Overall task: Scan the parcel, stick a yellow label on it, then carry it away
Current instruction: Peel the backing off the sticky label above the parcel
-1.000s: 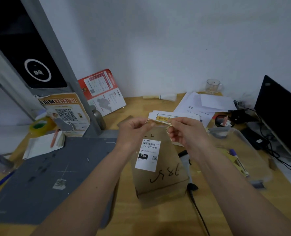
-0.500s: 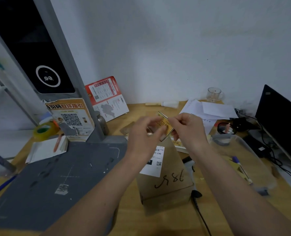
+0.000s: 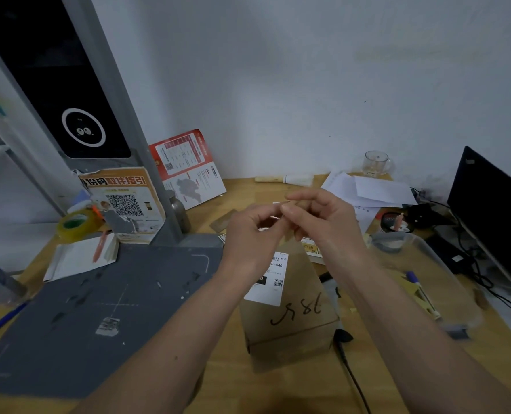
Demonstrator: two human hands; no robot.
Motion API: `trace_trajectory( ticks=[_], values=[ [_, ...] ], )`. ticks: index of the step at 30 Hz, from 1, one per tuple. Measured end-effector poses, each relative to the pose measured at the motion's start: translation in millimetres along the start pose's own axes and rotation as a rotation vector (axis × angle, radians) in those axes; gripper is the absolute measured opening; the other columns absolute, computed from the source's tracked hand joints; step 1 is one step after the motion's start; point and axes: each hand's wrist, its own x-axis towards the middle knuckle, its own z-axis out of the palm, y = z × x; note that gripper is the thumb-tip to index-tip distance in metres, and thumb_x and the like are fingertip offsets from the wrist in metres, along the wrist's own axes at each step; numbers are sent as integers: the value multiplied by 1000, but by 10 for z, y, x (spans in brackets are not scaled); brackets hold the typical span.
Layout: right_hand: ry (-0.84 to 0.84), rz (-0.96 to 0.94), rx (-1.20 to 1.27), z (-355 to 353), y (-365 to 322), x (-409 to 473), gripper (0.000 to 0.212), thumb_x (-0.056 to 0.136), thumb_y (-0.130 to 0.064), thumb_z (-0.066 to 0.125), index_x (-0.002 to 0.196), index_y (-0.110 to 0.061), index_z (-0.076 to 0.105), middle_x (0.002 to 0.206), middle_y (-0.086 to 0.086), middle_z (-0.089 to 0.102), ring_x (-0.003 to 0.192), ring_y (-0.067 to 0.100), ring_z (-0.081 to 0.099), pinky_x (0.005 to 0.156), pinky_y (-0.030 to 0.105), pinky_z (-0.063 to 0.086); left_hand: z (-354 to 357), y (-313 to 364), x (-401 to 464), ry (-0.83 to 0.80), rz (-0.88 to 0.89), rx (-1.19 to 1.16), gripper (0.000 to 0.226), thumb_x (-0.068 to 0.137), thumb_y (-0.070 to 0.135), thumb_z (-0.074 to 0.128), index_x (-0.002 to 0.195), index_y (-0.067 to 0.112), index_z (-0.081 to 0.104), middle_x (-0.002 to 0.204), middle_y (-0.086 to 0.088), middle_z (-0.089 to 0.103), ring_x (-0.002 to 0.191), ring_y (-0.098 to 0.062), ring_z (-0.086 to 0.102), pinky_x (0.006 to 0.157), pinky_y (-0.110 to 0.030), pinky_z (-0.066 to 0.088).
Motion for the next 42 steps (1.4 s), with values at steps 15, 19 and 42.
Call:
trace_trajectory(
  ticks=[15,19,42],
  values=[
    [37,-18,13,-92,-103,-72,13,80,-2,68,88,-11,75,54,-3,64,51,6,54,51,18,47,-10,129,-69,-33,-121,-211,13,83,11,70,92,16,77,84,-3,78,80,-15,73,75,-25,58],
    [19,-29,-6,-108,-129,-89,20,84,1,63,89,-15,74,58,-3,65,53,5,54,52,17,48,-2,141,-62,-19,-127,-215,11,83,14,71,92,15,77,83,-4,78,75,-12,72,73,-25,57],
    [33,-75,-41,-60,-246,-95,17,82,1,65,82,-14,74,66,2,68,53,10,55,56,20,51,-62,210,-74,-33,-123,-384,19,82,6,70,100,2,73,92,-17,76,88,-28,73,81,-33,59]
  ],
)
